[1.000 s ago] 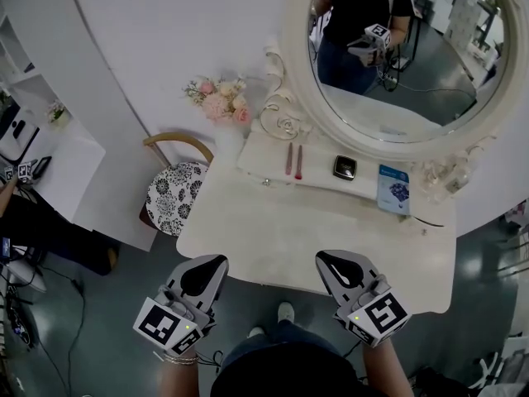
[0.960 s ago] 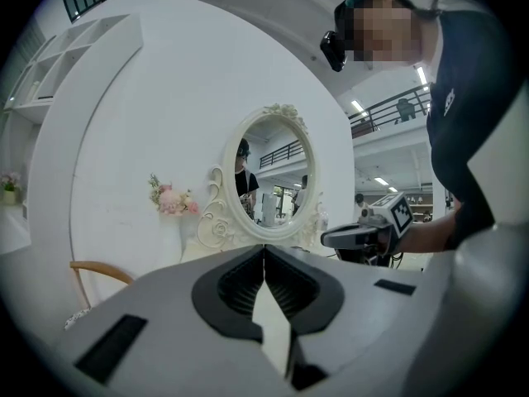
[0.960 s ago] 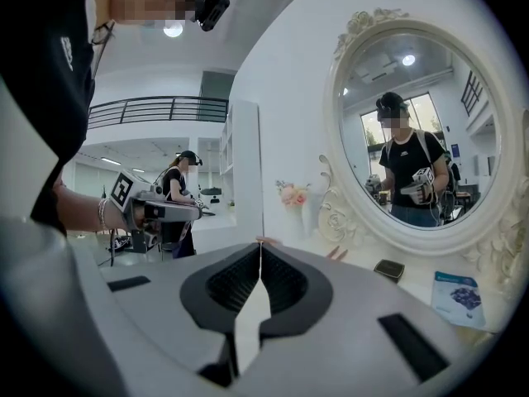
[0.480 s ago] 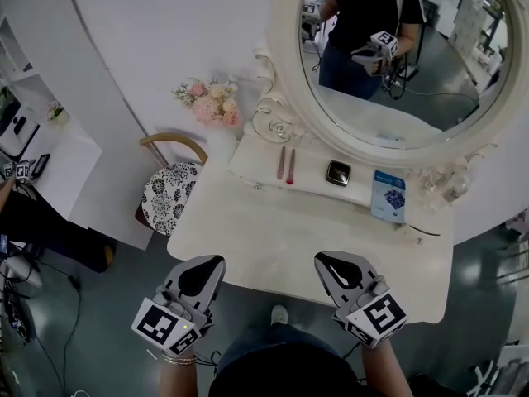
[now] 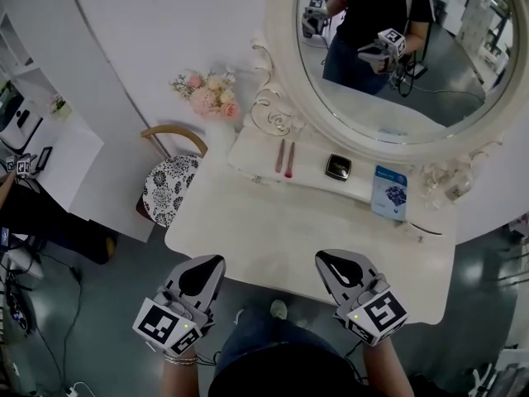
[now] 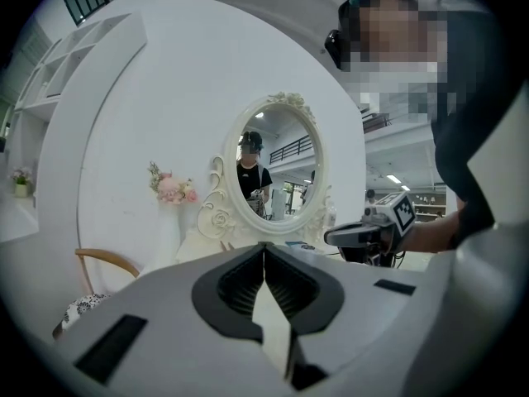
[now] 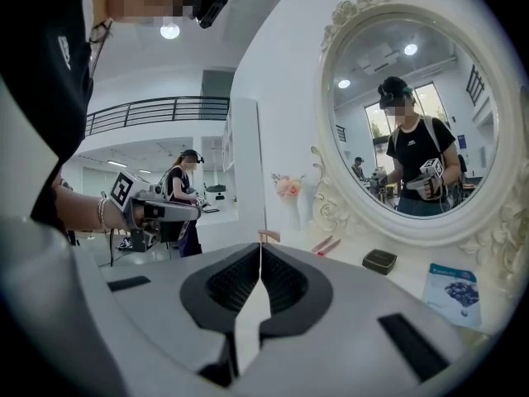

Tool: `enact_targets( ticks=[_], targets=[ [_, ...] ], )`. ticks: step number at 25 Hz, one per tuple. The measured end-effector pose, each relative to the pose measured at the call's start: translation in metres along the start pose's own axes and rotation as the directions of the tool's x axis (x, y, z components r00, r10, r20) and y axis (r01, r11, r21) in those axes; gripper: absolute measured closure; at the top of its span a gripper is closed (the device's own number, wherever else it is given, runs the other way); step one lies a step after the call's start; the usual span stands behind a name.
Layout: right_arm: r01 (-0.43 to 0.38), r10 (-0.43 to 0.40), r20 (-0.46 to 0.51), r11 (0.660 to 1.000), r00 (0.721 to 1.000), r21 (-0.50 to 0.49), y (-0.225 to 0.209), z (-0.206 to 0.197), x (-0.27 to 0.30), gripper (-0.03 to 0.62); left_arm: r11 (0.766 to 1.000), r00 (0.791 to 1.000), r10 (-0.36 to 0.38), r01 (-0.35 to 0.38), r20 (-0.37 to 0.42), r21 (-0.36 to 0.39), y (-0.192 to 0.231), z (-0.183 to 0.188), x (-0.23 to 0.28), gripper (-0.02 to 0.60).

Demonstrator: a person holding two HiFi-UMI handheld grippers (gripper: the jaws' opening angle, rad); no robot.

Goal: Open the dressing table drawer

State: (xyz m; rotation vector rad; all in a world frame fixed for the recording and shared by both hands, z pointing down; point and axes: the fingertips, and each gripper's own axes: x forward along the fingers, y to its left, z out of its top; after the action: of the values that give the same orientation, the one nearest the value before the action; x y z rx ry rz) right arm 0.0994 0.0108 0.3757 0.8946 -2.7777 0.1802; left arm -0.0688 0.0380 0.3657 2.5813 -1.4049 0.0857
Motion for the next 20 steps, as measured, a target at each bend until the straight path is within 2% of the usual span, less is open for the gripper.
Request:
enact_targets(
  ticks=[7, 20],
  targets=[
    [-0.009, 0.009, -0.007, 1.0, 1.0, 0.018, 0.0, -0.005, 0.0, 0.574, 1.0, 1.0, 0.008, -0.008, -0.011, -0.01, -0.003, -0.002, 0.001, 0.563],
    [0.046, -0.046, -0.015, 0.998, 0.999, 0.04, -0.015, -0.003, 0.01, 0.574, 0.998, 0.997, -0.067, 0.067, -0.025, -0.001, 0.011, 0.002, 0.029, 0.563]
  ],
)
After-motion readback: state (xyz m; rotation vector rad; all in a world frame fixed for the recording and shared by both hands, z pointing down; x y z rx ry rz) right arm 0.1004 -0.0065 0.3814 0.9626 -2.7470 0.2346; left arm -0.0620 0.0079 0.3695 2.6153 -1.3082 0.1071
